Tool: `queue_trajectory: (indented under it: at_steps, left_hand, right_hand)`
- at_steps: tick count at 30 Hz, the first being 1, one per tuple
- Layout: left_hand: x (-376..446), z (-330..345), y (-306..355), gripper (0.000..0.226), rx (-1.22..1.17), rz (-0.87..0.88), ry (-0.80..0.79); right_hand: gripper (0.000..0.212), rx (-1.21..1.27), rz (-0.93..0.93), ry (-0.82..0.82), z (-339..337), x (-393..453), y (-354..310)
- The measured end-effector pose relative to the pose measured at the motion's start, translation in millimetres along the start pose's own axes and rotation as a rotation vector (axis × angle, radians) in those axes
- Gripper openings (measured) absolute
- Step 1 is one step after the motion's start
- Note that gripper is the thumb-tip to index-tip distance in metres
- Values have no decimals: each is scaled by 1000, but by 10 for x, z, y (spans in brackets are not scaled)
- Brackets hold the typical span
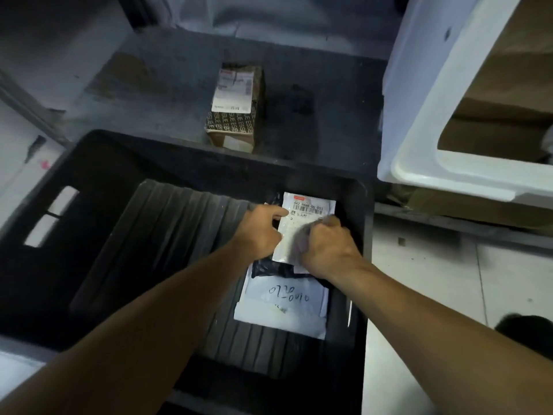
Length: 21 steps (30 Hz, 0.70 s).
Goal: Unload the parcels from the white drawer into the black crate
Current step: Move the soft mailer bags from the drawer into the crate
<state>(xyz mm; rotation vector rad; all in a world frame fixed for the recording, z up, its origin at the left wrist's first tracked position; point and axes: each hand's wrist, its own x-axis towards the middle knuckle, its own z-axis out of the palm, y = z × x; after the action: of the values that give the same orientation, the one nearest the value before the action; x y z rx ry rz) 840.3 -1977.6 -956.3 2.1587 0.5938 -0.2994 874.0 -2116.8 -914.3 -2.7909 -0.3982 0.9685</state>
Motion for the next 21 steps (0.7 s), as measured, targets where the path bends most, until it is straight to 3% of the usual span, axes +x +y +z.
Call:
queue_trajectory:
  at_steps: [7,12,15,21]
  left_hand:
    - [101,121,73,55,70,8,-69]
    - [89,61,145,47,97,51,-90]
    - [57,12,169,40,109,75,-67]
    - [-145,-136,252,40,195,73,-61]
  right_hand:
    - [69,-62,8,-111,17,143,18]
    - [63,-14,13,-98,-41,136,17]
    - [71,2,-25,-48,-66,79,22]
    - [63,55,-184,90,-269,-235,128]
